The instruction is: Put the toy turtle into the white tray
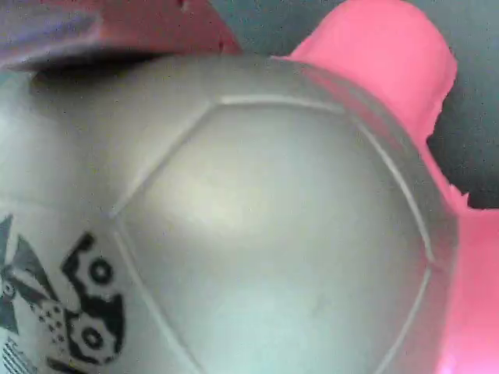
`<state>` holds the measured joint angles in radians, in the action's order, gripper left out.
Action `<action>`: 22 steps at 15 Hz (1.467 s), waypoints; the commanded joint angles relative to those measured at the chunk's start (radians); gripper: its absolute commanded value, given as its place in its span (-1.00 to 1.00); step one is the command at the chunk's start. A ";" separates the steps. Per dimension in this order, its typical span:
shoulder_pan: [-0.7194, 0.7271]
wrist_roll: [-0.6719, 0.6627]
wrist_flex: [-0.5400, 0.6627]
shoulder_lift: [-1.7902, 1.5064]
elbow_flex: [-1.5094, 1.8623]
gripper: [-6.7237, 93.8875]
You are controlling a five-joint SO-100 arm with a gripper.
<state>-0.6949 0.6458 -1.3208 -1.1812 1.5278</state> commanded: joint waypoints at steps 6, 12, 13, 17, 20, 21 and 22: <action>0.186 -0.103 -0.339 -0.345 -0.325 -0.86; 0.660 -0.175 -0.265 -0.460 -0.341 -0.86; 0.733 -0.190 -0.255 -0.459 -0.362 -0.86; 0.963 -0.298 -0.189 -0.440 -0.428 -0.86; 1.051 -0.319 -0.187 -0.314 -0.589 -0.86; 1.066 -0.313 -0.218 -0.239 -0.683 -0.86; 1.077 -0.307 -0.232 -0.172 -0.756 -0.86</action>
<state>0.3513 0.3267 -1.5340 -1.3622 0.9511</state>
